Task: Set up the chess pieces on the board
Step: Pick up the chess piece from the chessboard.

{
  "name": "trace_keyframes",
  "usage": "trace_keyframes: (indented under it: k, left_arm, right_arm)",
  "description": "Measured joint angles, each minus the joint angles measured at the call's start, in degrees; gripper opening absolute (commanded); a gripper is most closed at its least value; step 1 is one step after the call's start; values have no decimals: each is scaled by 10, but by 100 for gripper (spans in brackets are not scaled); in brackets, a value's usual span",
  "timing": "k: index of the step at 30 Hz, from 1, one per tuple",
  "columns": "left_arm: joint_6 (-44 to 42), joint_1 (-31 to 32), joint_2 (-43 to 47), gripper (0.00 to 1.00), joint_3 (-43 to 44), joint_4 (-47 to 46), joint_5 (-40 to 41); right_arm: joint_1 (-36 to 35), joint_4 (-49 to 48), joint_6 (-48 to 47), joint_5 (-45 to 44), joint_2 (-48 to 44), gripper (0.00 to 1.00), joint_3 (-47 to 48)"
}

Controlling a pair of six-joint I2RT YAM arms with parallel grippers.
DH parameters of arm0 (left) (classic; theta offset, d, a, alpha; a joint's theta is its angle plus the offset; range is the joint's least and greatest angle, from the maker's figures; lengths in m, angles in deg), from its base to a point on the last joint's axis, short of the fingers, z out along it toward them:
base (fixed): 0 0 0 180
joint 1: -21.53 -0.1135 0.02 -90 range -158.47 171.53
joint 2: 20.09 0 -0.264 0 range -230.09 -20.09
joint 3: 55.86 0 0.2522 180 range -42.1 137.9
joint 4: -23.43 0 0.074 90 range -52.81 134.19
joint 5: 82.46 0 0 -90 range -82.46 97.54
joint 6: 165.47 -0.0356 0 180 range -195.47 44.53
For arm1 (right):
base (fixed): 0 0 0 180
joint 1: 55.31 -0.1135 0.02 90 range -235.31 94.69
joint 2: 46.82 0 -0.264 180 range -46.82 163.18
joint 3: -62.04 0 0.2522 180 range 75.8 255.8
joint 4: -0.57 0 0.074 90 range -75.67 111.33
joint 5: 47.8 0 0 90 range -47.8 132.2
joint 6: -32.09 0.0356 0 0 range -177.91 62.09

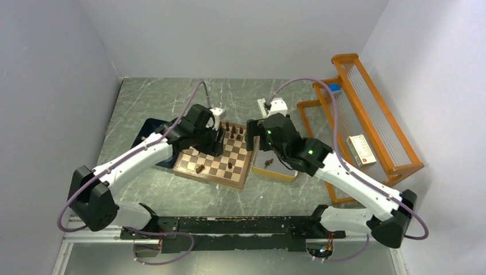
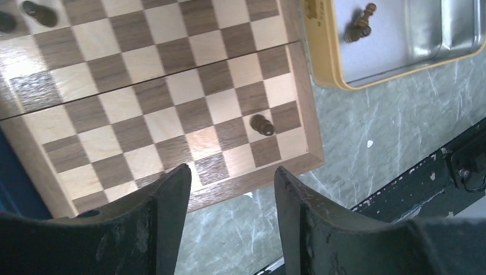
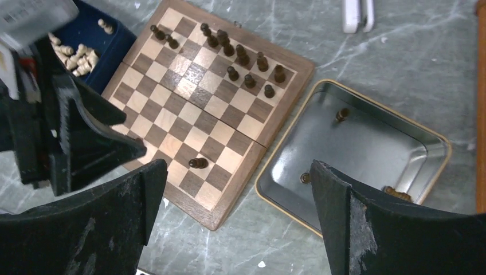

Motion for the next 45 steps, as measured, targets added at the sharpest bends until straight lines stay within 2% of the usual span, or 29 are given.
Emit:
trace_keyframes:
  k: [7, 12, 22, 29, 34, 37, 45]
  left_arm:
    - [23, 84, -48, 52, 14, -7, 37]
    - [32, 116, -90, 46, 14, -13, 61]
    - [33, 123, -142, 43, 14, -45, 96]
    - [32, 123, -163, 29, 14, -57, 101]
    - [32, 123, -164, 11, 14, -59, 100]
    - [32, 123, -164, 6, 17, -59, 100]
    - [32, 123, -153, 5, 24, -48, 100]
  right_arm:
    - [0, -25, 19, -47, -114, 100, -59]
    - [0, -33, 20, -66, -150, 100, -61]
    - [0, -32, 20, -77, -150, 100, -61]
    - [0, -32, 19, -81, -153, 100, -61]
    - [0, -32, 19, -84, -156, 100, -62]
    - [0, -33, 20, -84, -158, 100, -66]
    - [0, -32, 20, -83, -154, 100, -71]
